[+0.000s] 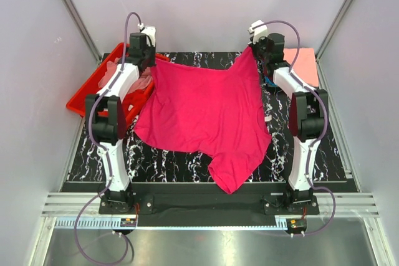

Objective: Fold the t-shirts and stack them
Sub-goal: Flatten the tshirt out

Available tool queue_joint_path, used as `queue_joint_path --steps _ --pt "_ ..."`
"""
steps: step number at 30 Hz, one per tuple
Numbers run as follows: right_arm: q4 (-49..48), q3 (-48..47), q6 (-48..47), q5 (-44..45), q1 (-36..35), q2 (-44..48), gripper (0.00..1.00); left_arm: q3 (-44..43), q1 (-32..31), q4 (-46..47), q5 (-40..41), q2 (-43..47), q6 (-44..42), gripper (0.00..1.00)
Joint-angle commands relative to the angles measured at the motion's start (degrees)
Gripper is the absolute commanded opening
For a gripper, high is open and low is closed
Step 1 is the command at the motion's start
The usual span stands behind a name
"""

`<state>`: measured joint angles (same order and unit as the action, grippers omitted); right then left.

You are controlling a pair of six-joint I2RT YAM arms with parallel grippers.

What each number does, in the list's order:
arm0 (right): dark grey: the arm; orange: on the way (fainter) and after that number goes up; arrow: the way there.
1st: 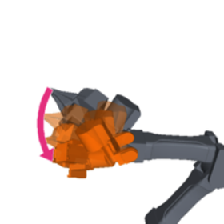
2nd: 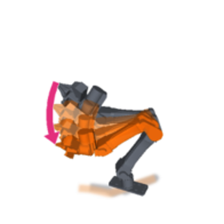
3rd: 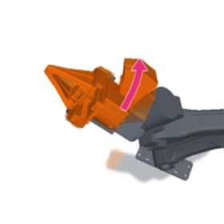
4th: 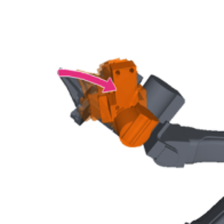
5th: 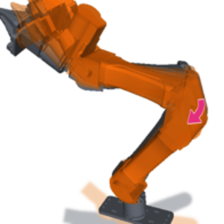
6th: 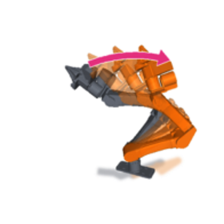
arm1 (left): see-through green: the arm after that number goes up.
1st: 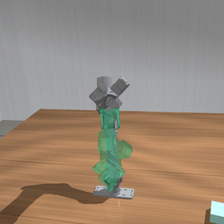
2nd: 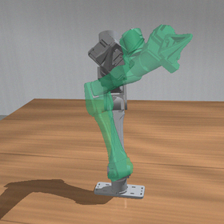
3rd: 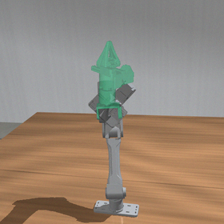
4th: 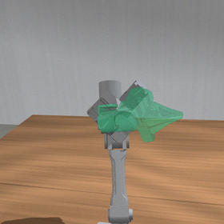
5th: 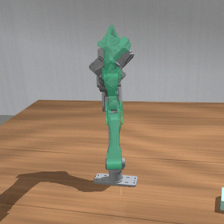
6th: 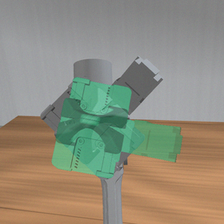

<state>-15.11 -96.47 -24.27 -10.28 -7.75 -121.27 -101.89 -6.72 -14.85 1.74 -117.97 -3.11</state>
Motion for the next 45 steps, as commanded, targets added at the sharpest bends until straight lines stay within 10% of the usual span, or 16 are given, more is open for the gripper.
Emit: queue_joint_path --steps 1,9,24,45 --pt "1.5 -4.9 -0.7 -1.2 0.1 -1.9 0.0 -3.6 0.4 4.2 -0.1 -1.4 -2.2 0.0" --pt "1.7 0.2 2.6 8.9 0.1 5.0 0.0 -1.1 0.5 1.9 4.7 4.0 -2.3 0.0" --pt "26.1 4.5 11.4 15.4 0.1 46.9 0.0 3.0 -8.6 -7.2 14.6 40.5 -0.8 0.0" --pt "64.9 -21.7 10.8 26.3 0.1 64.3 0.0 -7.1 -23.7 -28.7 12.2 56.3 8.8 0.0"
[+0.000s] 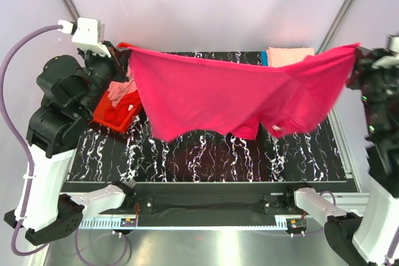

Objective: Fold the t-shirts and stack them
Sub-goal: Flatten the tshirt out

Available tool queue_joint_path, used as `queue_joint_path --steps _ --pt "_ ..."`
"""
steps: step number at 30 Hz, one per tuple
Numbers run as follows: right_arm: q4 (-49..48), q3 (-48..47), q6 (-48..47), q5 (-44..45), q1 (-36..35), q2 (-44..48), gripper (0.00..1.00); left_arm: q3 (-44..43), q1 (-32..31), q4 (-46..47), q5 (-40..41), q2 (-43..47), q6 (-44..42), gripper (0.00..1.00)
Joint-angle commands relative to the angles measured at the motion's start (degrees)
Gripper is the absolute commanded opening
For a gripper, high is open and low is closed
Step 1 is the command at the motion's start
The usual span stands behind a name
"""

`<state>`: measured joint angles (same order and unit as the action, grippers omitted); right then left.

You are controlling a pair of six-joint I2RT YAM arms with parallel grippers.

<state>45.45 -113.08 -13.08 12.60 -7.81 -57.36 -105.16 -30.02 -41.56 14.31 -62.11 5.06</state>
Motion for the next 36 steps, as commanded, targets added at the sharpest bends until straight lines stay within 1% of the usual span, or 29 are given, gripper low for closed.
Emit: queue_joint_path --steps 1,2,3,5,6,8,10,11,13,14,15,16,17,18,19,20,21,22,23,24,26,27,28,30,32,33,34,35,36 --pt "4.6 -6.3 0.2 2.4 0.2 0.7 0.0 -5.2 -0.4 -2.4 0.1 0.6 0.3 0.0" --pt "5.0 -8.2 0.5 0.8 0.2 0.8 0.0 -5.7 -0.4 -2.5 0.9 0.7 -0.4 0.0" --pt "5.8 -8.9 0.6 -3.3 0.2 0.9 0.0 -6.2 -0.4 -2.8 1.2 0.9 -0.7 0.0" --pt "6.8 -10.0 1.5 -6.3 0.2 0.9 0.0 -8.8 -0.4 -4.3 1.9 0.7 -0.9 0.0" --pt "8.8 -10.6 1.7 -8.8 0.2 0.7 0.0 -9.8 -0.4 -6.8 1.9 -0.2 -0.5 0.0" --pt "10.3 -10.4 2.7 -11.1 0.1 -0.7 0.0 -11.5 -0.4 -9.1 1.9 -1.0 1.0 0.0" --pt "10.4 -7.9 3.4 -14.5 0.2 -2.0 0.0 -11.1 -0.4 -13.5 2.9 -3.4 1.4 0.0" --pt "10.0 -4.1 3.8 -15.3 0.2 -2.6 0.0 -10.3 -0.4 -15.3 5.5 -4.3 1.6 0.0" --pt "8.5 0.4 5.2 -18.4 0.2 -4.9 0.0 -5.9 0.4 -20.7 10.2 -6.8 3.5 0.0" --pt "7.5 5.7 6.0 -19.4 0.2 -5.7 0.0 -3.8 1.6 -22.2 10.4 -7.2 4.4 0.0" --pt "4.2 8.8 6.7 -22.3 0.2 -6.4 0.0 2.7 5.5 -23.2 9.8 -6.8 5.1 0.0" --pt "1.8 12.1 8.1 -23.7 0.2 -7.8 0.0 6.3 7.7 -22.5 8.6 -5.8 5.7 0.0" --pt "-1.1 19.0 9.2 -24.8 0.2 -8.6 0.0 10.6 10.0 -21.3 6.0 -4.4 5.9 0.0" --pt "-7.2 22.3 10.4 -26.7 0.2 -9.6 0.0 14.2 14.7 -18.2 4.3 -1.3 5.8 0.0" --pt "-10.4 25.2 12.4 -27.8 0.2 -12.1 0.0 19.9 17.0 -17.4 3.2 -0.2 5.4 0.0" --pt "-13.5 30.5 12.7 -29.1 0.1 -13.7 0.0 21.9 18.7 -16.8 1.8 0.5 5.0 0.0" --pt "-19.9 32.7 16.0 -31.2 0.0 -17.7 0.0 24.8 19.3 -16.1 3.0 0.7 4.8 0.0" --pt "-23.2 34.6 17.2 -32.1 0.2 -20.0 0.0 25.7 19.3 -15.8 2.8 0.4 5.1 0.0" --pt "-29.0 37.0 18.3 -33.2 -0.1 -22.4 0.0 26.4 19.3 -15.5 2.2 -0.9 5.2 0.0" --pt "-31.4 37.5 20.2 -34.0 -0.3 -27.9 0.0 27.4 19.3 -14.9 2.0 -1.9 5.4 0.0" --pt "-35.1 36.1 21.6 -33.6 -1.1 -34.1 0.0 29.7 19.4 -13.9 2.6 -5.4 5.6 0.0" --pt "-35.6 35.0 22.5 -33.5 -1.4 -40.1 0.0 30.3 19.4 -13.7 2.4 -6.4 5.5 0.0" --pt "-35.9 32.0 22.9 -33.3 -1.7 -43.0 0.0 31.2 19.4 -13.3 1.8 -7.4 5.6 0.0" --pt "-36.4 29.2 23.8 -31.9 -2.6 -50.0 0.0 31.8 19.6 -11.7 2.3 -9.7 5.9 0.0" --pt "-38.8 25.8 25.5 -31.5 -3.2 -53.3 0.0 32.0 19.9 -10.7 3.6 -11.8 6.0 0.0" --pt "-39.4 24.4 26.6 -32.0 -4.1 -56.2 0.03 31.8 20.1 -10.6 4.7 -12.7 6.1 0.0" --pt "-39.4 20.5 26.8 -32.3 -4.7 -57.8 0.05 31.5 20.1 -10.5 4.9 -14.3 6.1 0.0" --pt "-37.8 18.0 25.9 -33.0 -6.8 -61.3 0.1 31.3 20.3 -9.9 5.0 -15.1 6.3 0.0" --pt "-36.8 15.6 24.9 -33.9 -6.8 -62.9 0.16 31.2 20.4 -9.6 5.0 -15.8 6.4 0.0"
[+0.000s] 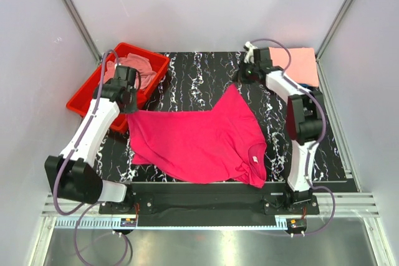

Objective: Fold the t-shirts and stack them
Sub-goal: Flatten the tshirt out

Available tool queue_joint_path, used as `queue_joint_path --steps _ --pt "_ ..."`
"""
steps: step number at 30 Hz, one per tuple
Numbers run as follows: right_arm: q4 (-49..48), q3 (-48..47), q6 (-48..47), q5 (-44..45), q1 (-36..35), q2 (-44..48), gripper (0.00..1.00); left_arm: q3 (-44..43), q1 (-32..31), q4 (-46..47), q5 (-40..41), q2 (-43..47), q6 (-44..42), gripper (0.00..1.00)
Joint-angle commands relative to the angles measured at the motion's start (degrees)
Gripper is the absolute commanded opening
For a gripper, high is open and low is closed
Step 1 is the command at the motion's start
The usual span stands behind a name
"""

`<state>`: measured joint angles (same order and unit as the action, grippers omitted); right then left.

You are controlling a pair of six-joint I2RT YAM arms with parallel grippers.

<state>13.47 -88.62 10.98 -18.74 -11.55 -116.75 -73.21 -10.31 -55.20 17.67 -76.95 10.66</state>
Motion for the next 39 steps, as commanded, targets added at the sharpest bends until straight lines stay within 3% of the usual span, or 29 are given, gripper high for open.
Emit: queue_joint_path --steps 1,3,4,6,10,14,17,22,31,35,39 --pt "-3.9 -12.6 -0.2 -3.7 -4.5 -4.9 0.27 -0.9 0.7 4.3 1.9 -1.6 0.9 0.0" --pt "0.2 -14.5 -2.2 -2.3 -5.1 -6.2 0.36 -1.2 0.8 4.8 2.6 -3.6 1.1 0.0" --pt "1.0 -13.9 -1.9 -0.8 -4.4 -5.8 0.48 -1.3 0.9 4.8 3.6 -4.1 1.2 0.0" --pt "3.8 -12.9 -1.5 -0.6 -2.2 -4.2 0.57 -1.2 1.3 5.4 3.9 -5.1 1.1 0.0" --pt "9.9 -12.6 -1.5 -3.6 4.0 -3.6 0.6 -1.1 1.9 6.5 3.4 -6.2 1.4 0.0" --pt "21.8 -13.1 -6.5 -3.7 5.0 -4.7 0.51 -0.8 2.0 8.1 0.1 -6.5 1.7 0.0" --pt "23.8 -8.3 -7.2 -4.5 5.8 -2.5 0.48 -1.1 2.0 8.7 -2.1 -6.1 1.3 0.0" --pt "27.4 -3.5 -9.0 -2.3 6.9 0.1 0.51 -2.3 2.0 7.7 -2.5 -6.5 0.8 0.0" --pt "27.9 -1.3 -10.0 -10.1 7.3 -2.6 0.49 -2.1 2.0 9.2 -9.9 -6.6 1.9 0.0" --pt "24.3 5.3 -9.7 -9.7 7.2 1.5 0.33 -1.0 2.0 9.4 -8.8 -5.2 1.6 0.0" --pt "24.3 5.6 -8.5 -7.9 7.2 3.5 0.18 1.2 2.0 9.8 -5.5 -4.1 2.9 0.0"
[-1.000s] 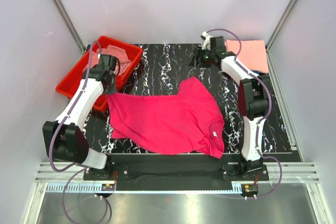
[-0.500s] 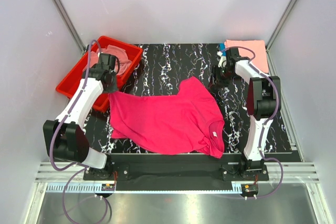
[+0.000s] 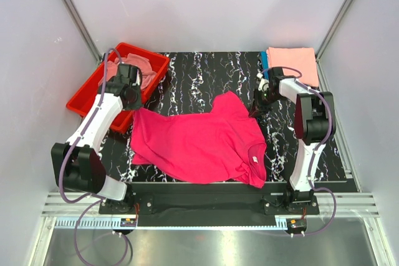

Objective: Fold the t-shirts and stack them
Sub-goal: Flatten the tshirt out

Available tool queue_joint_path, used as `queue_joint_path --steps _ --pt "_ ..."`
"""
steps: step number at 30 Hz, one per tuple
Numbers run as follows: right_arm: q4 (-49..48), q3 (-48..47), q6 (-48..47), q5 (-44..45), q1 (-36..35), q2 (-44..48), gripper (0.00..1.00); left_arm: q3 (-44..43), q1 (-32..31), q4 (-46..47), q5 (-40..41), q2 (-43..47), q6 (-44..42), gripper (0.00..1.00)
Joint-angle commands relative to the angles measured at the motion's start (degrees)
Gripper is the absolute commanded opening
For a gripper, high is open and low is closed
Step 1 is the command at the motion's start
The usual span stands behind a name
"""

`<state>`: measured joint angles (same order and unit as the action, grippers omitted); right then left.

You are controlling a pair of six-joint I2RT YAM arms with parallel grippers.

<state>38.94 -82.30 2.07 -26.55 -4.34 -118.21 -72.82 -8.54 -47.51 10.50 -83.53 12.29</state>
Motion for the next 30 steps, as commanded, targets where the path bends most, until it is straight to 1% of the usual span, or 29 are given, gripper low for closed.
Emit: queue_joint_path --steps 1,2,4,6,7,8,10,11,16,20,24,30 --pt "-1.1 -0.8 0.6 0.2 0.1 5.4 0.17 1.4 0.2 2.3 2.2 2.8 1.3 0.0" --pt "-1.5 -0.8 1.1 0.2 0.1 6.6 0.15 1.5 0.2 2.4 2.2 2.9 1.2 0.0" --pt "-2.0 -1.2 0.9 0.1 0.0 7.1 0.08 1.3 0.2 2.0 2.1 2.9 0.9 0.0" --pt "-2.0 -2.2 0.1 -0.1 -0.1 7.2 0.08 1.0 0.2 2.1 1.2 3.2 1.4 0.0" --pt "-2.2 -2.6 -0.3 -1.2 0.0 7.1 0.11 1.2 0.2 2.3 0.8 3.5 1.5 0.0" --pt "-2.1 -2.9 -0.3 -1.2 0.0 6.6 0.19 1.0 0.2 2.3 0.3 3.5 1.6 0.0" --pt "-2.5 -3.8 -0.4 -1.8 0.1 5.9 0.44 1.1 0.2 2.3 -0.7 3.3 1.9 0.0" --pt "-2.4 -4.4 -0.6 -1.8 0.0 4.8 0.47 1.4 0.2 2.4 -1.4 3.1 1.9 0.0" --pt "0.8 -4.6 -1.8 0.4 0.1 2.0 0.48 2.0 0.2 2.7 -1.5 3.4 1.8 0.0" --pt "-0.3 -1.3 -1.2 0.1 0.0 3.0 0.47 1.8 0.2 3.0 -1.2 3.1 1.6 0.0" --pt "1.3 0.1 -1.2 1.1 0.2 1.8 0.46 1.6 0.2 3.3 -1.7 2.5 1.5 0.0" --pt "1.4 1.9 -1.7 3.6 0.4 1.8 0.49 2.1 0.2 3.6 -1.5 2.5 1.0 0.0"
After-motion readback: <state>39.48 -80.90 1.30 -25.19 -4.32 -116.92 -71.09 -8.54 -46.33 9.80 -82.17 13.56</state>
